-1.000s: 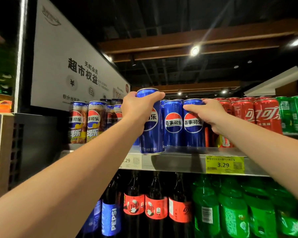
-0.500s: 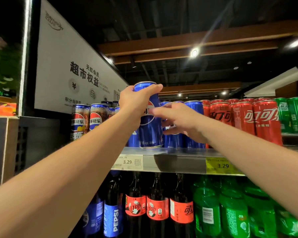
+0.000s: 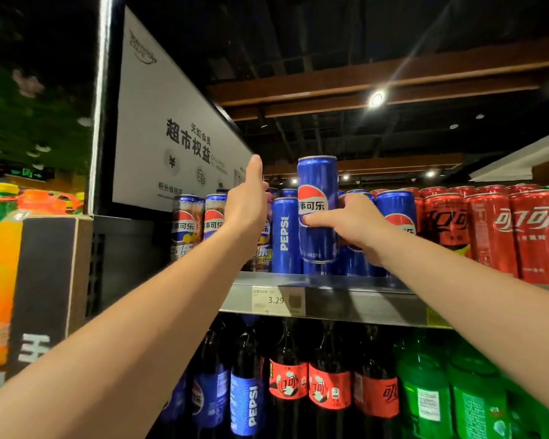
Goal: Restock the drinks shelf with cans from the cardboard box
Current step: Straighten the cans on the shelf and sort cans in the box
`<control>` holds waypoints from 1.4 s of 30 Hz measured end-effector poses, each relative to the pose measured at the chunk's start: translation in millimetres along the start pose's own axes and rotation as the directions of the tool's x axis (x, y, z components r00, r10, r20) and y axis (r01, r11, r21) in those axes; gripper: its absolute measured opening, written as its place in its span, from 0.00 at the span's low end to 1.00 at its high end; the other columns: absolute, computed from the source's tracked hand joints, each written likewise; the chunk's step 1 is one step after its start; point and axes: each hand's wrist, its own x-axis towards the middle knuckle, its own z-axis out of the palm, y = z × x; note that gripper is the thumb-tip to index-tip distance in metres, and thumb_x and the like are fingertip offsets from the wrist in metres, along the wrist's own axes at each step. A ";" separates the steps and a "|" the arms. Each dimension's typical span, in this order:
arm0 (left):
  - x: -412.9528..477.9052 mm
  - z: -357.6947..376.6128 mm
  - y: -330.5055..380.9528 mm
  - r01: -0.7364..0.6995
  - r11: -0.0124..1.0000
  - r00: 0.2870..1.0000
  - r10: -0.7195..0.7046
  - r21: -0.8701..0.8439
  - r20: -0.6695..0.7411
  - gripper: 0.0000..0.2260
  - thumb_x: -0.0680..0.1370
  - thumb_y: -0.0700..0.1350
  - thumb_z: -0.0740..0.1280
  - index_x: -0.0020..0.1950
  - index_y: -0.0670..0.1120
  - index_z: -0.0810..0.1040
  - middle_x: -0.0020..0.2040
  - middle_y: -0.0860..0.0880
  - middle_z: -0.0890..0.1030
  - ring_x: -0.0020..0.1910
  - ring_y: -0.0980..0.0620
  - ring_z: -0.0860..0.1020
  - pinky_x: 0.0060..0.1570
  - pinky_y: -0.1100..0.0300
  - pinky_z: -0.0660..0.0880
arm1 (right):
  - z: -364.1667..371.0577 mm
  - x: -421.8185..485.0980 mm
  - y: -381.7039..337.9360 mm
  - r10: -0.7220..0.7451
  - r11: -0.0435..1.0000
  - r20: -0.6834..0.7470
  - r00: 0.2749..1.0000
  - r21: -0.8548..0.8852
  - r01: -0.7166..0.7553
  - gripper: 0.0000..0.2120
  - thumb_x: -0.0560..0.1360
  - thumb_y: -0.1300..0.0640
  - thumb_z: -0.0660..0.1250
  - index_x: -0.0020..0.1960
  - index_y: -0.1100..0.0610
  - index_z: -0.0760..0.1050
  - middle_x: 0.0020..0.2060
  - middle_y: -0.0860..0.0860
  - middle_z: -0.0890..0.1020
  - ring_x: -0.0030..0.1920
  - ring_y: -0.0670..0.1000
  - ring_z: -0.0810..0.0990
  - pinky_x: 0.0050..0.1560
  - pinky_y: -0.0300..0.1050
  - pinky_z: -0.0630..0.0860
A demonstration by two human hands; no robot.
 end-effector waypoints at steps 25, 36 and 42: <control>8.0 -33.6 -55.8 0.134 0.984 0.977 -0.151 0.120 0.153 0.26 0.76 0.69 0.50 0.42 0.49 0.75 0.44 0.48 0.79 0.53 0.46 0.79 0.61 0.47 0.73 | 60.6 11.9 17.6 0.177 0.984 0.017 0.984 -0.037 -0.176 0.24 0.70 0.57 0.75 0.62 0.60 0.70 0.54 0.55 0.80 0.52 0.55 0.81 0.53 0.53 0.78; -1.3 -25.4 -56.1 0.099 0.976 0.981 -0.129 0.196 0.145 0.34 0.73 0.72 0.49 0.58 0.47 0.76 0.55 0.46 0.81 0.53 0.47 0.78 0.59 0.46 0.73 | 59.5 7.1 18.2 0.167 0.986 0.004 0.986 -0.027 -0.166 0.17 0.72 0.58 0.73 0.58 0.59 0.74 0.48 0.54 0.82 0.42 0.50 0.82 0.31 0.39 0.76; -1.4 -28.3 -55.3 0.077 0.975 0.977 -0.116 0.209 0.177 0.29 0.75 0.70 0.50 0.57 0.49 0.75 0.57 0.45 0.80 0.54 0.46 0.77 0.60 0.45 0.73 | 59.6 4.8 19.2 0.174 0.984 -0.015 0.985 -0.041 -0.174 0.16 0.72 0.58 0.72 0.58 0.60 0.74 0.49 0.57 0.83 0.52 0.57 0.83 0.54 0.53 0.80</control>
